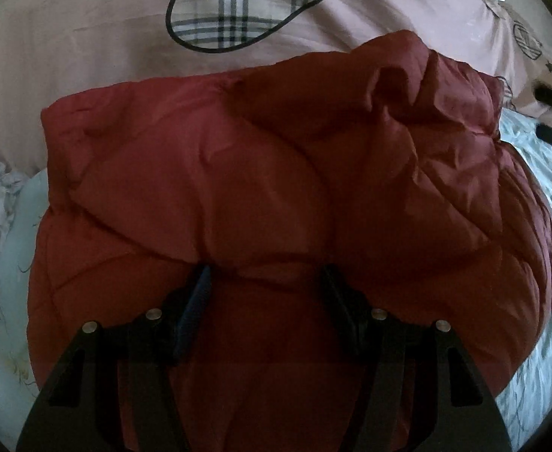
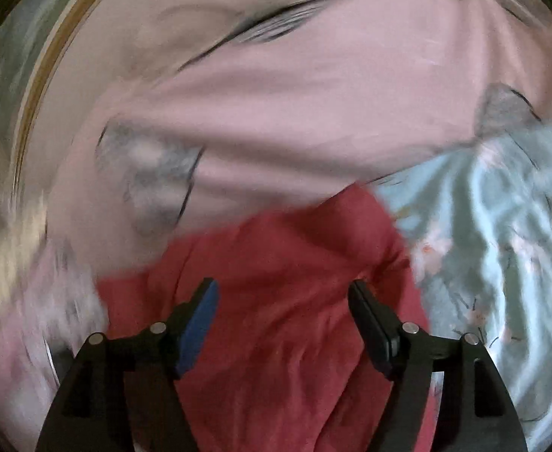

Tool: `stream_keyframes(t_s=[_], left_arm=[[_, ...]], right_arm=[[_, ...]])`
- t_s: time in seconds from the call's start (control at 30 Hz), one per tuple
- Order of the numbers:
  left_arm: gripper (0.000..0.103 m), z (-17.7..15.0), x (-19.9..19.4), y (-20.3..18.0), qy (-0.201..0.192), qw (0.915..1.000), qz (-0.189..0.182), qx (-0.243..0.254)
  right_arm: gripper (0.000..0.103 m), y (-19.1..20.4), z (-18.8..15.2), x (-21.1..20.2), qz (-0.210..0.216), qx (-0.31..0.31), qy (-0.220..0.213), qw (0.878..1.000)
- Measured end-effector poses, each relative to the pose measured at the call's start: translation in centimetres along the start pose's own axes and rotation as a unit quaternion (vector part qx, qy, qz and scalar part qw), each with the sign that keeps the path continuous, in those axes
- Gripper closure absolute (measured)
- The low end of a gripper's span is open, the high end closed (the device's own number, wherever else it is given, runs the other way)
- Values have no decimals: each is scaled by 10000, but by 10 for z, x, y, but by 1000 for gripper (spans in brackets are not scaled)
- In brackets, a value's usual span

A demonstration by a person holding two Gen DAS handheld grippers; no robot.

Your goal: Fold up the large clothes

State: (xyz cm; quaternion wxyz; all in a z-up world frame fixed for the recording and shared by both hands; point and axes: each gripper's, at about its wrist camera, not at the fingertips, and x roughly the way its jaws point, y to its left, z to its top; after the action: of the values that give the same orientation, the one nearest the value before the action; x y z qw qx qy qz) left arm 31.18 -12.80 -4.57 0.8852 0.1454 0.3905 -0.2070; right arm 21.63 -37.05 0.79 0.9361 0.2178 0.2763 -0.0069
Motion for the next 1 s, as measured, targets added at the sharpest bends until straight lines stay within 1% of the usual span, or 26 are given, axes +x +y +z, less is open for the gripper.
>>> stream_keyframes(t_s=[0.07,0.13,0.17,0.2,0.23,0.3,0.33,0.37,0.43,0.47,0.5,0.53,0.6,0.77,0.83,1.0], left_arm=[[42,2,3,1,24,10000,10,-34],[42,4,4,2,67,9999,10,-76],[42,5,3,4,85,9999,1,-100],[42,5,0,6,87,9999,-31,-142],[43,6,-2,8,74,9998,-58,-170],[44,6,-14,18,-60,9996,-88,-266],[44,5,-19,24,-149,9994,-32,-313],[44,5,-25,32,-249,9989,108,-383],[44,4,-29,56,-345,9970,300,-625],[44,4,-27,70,-309,9956,414,-783],[44,5,-23,83,-229,9944,498,-904],[44,5,-14,96,-101,9933,463,-1053],[43,4,5,114,121,9913,174,-1298],[42,9,34,121,300,9888,189,-1451],[42,10,42,123,308,9886,204,-1461],[41,10,48,125,298,9892,207,-1422]], right_arm=[[30,19,-13,14,-67,-534,365,9979],[30,37,-29,37,-222,-1142,768,9902],[30,41,-35,47,-324,-1330,917,9863],[30,43,-39,61,-521,-1485,1067,9818],[30,41,-40,68,-607,-1498,1074,9810],[30,28,-34,77,-622,-1243,1053,9847],[30,22,-30,80,-663,-1109,1034,9862],[30,12,-24,82,-722,-899,987,9884],[30,-2,-17,85,-623,-577,948,9919],[30,-9,-14,88,-537,-386,953,9932],[30,-13,-12,91,-547,-297,958,9935],[30,-16,-11,93,-572,-253,953,9935],[30,-22,-11,98,-546,-152,963,9937],[29,-31,-8,107,-504,-5,1003,9937],[29,-27,-9,106,-503,-4,1014,9936],[29,-27,-13,105,-512,-10,959,9941]])
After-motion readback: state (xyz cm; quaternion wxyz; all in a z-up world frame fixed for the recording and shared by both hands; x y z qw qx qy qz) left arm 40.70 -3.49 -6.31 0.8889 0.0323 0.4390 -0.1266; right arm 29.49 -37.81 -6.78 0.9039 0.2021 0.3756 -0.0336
